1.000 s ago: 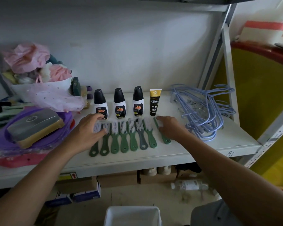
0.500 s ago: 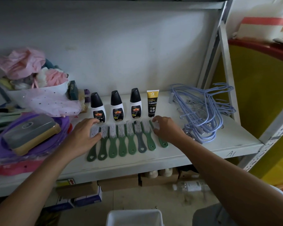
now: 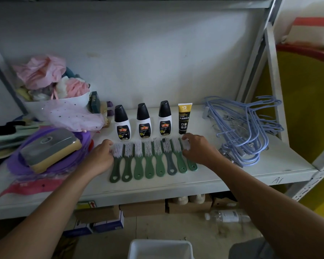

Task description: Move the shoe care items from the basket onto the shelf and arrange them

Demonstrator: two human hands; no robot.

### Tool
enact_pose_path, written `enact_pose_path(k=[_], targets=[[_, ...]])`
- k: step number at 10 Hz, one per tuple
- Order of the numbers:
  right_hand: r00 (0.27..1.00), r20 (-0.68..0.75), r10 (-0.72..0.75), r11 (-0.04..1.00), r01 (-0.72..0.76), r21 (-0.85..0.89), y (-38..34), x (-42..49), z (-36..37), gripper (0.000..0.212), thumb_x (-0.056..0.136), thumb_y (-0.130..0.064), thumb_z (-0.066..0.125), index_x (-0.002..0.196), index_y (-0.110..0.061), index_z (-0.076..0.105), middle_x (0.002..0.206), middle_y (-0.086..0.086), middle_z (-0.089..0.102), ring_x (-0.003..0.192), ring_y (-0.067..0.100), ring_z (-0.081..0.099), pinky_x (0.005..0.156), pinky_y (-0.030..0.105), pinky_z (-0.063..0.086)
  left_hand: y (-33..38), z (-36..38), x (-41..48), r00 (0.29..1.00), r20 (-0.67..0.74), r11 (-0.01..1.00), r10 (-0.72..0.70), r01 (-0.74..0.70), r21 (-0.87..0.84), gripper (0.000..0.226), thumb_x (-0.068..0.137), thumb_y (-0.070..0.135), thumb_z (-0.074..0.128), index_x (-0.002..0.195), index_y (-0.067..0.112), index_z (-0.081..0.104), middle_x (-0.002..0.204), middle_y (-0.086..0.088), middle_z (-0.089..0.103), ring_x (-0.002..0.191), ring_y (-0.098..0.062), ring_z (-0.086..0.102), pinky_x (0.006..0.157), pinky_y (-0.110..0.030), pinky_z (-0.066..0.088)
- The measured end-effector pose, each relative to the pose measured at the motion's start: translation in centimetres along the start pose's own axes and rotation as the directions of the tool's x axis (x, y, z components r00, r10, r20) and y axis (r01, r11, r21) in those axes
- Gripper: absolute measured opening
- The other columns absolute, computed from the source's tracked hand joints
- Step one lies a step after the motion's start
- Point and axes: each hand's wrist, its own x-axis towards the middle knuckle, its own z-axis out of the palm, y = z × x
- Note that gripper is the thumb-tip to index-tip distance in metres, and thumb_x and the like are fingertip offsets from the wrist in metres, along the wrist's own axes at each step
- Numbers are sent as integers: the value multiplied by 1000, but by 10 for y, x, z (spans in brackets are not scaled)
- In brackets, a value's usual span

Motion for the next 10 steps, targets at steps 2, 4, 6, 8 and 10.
enact_pose_path(k=[2, 4, 6, 8, 10], targets=[[1000, 3, 4, 1000, -4, -1, 0, 0, 1, 54, 89, -28, 68, 138, -14, 49, 124, 10, 64, 103, 24, 65, 74, 26, 55, 1, 0, 3, 996, 56, 973, -66, 76, -216, 45, 97, 14, 52, 141, 20, 42, 132, -7, 64, 117, -26, 60, 103, -48, 48], [1000, -10, 3, 1000, -3, -14, 5, -1, -3, 54, 89, -29, 69, 137, -14, 51, 126, 11, 64, 103, 25, 66, 77, 29, 58, 6, 1, 0, 993, 90, 943, -73, 98, -317, 45, 95, 17, 58, 137, 24, 44, 116, 2, 65, 104, -21, 65, 100, -49, 51], [1000, -10, 6, 999, -7, -34, 7, -1, -4, 54, 90, -28, 68, 138, -12, 50, 124, 12, 64, 100, 24, 65, 76, 28, 56, 8, 5, 1, 993, 102, 942, -56, 87, -324, 43, 95, 15, 56, 135, 25, 45, 126, 1, 66, 110, -19, 64, 102, -46, 50], [1000, 5, 7, 998, -6, -58, 5, 1, -3, 52, 92, -25, 66, 139, -13, 48, 125, 11, 62, 93, 20, 61, 60, 15, 46, 12, 4, -1, 994, 98, 970, -41, 63, -236, 43, 100, 16, 54, 141, 19, 42, 137, -2, 62, 114, -16, 57, 102, -40, 45], [999, -38, 19, 996, -22, -83, 4, -1, -2, 57, 94, -30, 63, 145, -15, 40, 128, 13, 59, 105, 26, 61, 76, 31, 54, 18, 1, -14, 998, 4, 988, 61, -60, -144, 52, 105, 31, 47, 151, 12, 31, 154, -12, 43, 134, -25, 46, 107, -40, 38]])
